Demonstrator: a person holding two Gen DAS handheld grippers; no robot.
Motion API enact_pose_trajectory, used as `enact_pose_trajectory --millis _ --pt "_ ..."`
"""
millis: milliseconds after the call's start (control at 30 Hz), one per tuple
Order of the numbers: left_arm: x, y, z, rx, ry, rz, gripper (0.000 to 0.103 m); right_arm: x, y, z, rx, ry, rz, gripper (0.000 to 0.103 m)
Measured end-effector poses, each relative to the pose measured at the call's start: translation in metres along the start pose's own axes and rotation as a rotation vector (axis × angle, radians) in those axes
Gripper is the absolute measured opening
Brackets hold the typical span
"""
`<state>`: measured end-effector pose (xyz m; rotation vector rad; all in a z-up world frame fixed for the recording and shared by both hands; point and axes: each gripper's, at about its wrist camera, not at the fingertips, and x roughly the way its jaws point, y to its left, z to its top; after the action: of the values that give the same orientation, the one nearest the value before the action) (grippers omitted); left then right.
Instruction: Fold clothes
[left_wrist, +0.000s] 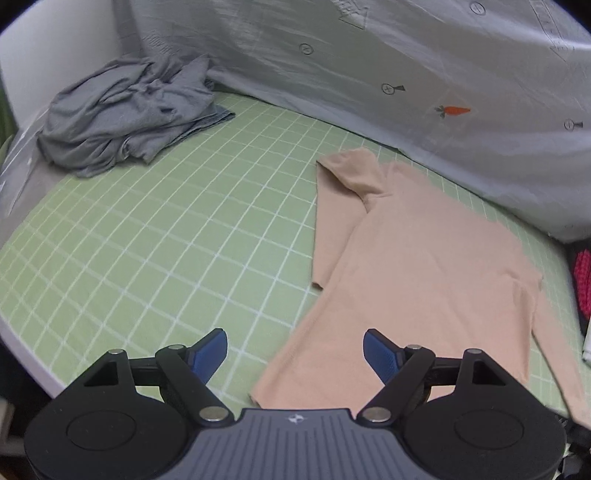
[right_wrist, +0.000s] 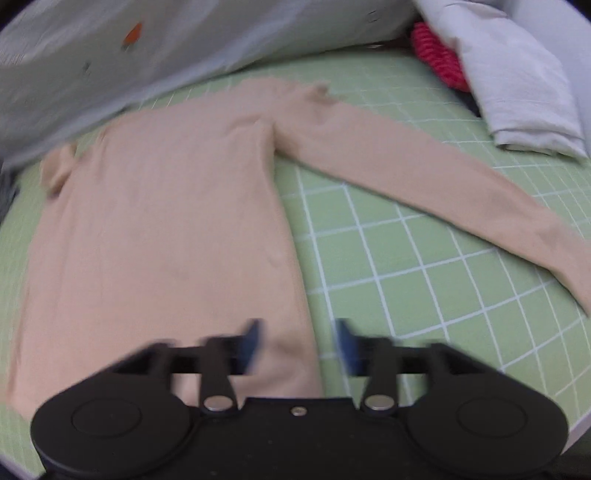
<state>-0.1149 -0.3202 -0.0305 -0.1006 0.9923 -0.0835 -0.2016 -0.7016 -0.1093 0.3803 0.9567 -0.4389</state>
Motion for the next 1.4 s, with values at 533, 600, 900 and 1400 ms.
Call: enact_pose_trajectory --millis 533,600,900,1400 --pt "0.117 -0.001 0.06 0.283 0.154 -0.154 0.081 0.033 0.075 -0.035 0.018 0.037 -0.152 0.103" --pt "0.126 -0.007 0.06 0.317 0.173 -0.182 0.068 0.034 0.078 -0.035 0.034 0.035 -0.165 0.103" --pt "0.156 -0.019 0.062 0.421 0.183 -0.191 0.028 0.038 0.086 -0.032 0.099 0.021 -0.206 0.103" --pt "0.164 -0.003 0.07 0.414 0.158 -0.133 0.003 0.04 0.087 -0.027 0.095 0.037 -0.208 0.103"
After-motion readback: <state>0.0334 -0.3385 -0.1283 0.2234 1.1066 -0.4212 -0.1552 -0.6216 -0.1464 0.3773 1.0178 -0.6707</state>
